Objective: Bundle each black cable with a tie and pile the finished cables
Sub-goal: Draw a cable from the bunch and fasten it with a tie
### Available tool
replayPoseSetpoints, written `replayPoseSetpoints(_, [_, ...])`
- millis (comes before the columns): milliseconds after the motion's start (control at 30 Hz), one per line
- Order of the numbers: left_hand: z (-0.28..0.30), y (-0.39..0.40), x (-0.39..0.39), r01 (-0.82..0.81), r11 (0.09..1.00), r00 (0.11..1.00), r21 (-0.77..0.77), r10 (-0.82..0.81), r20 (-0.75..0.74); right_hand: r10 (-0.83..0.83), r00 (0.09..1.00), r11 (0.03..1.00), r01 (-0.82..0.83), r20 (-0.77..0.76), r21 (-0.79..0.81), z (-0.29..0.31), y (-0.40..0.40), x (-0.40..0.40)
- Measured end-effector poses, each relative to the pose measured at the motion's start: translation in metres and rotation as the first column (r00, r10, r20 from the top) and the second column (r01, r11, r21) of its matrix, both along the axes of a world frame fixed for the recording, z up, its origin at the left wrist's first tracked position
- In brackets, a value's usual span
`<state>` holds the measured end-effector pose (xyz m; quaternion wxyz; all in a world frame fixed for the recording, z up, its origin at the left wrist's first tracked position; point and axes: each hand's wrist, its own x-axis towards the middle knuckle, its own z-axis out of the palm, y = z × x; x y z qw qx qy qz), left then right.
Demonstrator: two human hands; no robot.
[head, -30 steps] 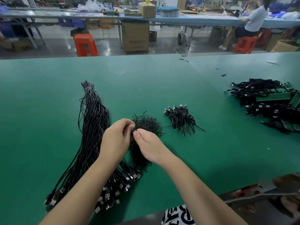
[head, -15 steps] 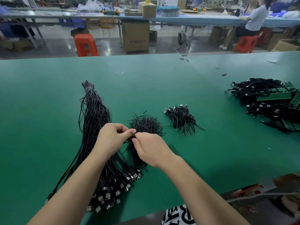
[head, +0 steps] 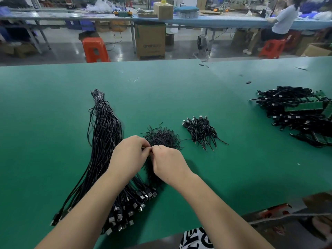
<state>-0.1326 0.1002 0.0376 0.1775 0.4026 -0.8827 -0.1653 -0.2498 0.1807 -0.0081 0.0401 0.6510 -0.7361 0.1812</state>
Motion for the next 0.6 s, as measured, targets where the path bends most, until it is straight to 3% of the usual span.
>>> replayPoseSetpoints(167, [-0.005,0.011,-0.004,-0.027,0.985,1.0,-0.168,0.027,-0.006,-0.067,0.998,0.996,0.068,0.014,-0.054,0.004,0.003,0.007])
replayPoseSetpoints(367, [-0.01,0.012,-0.01,0.04,0.98,0.999,-0.194,-0.042,-0.005,-0.151,0.988,0.976,0.151,0.014,-0.155,0.0,0.003,0.006])
replayPoseSetpoints(467, [-0.011,0.012,-0.009,0.098,0.953,0.994,-0.286,-0.105,-0.009,-0.166,0.964,0.983,0.178,0.208,-0.04,0.001,0.0,0.001])
replayPoseSetpoints(533, [-0.012,0.01,-0.008,0.108,0.926,0.991,-0.363,-0.128,-0.032,-0.184,0.846,0.983,0.172,0.501,0.071,0.008,-0.002,-0.003])
replayPoseSetpoints(567, [-0.012,0.009,-0.007,0.111,0.91,0.989,-0.399,-0.141,-0.046,-0.18,0.716,0.984,0.133,0.675,0.122,0.013,-0.002,-0.006])
replayPoseSetpoints(600, [-0.012,0.007,-0.005,0.111,0.897,0.986,-0.427,-0.153,-0.064,-0.162,0.525,0.987,0.066,0.835,0.15,0.018,-0.002,-0.01])
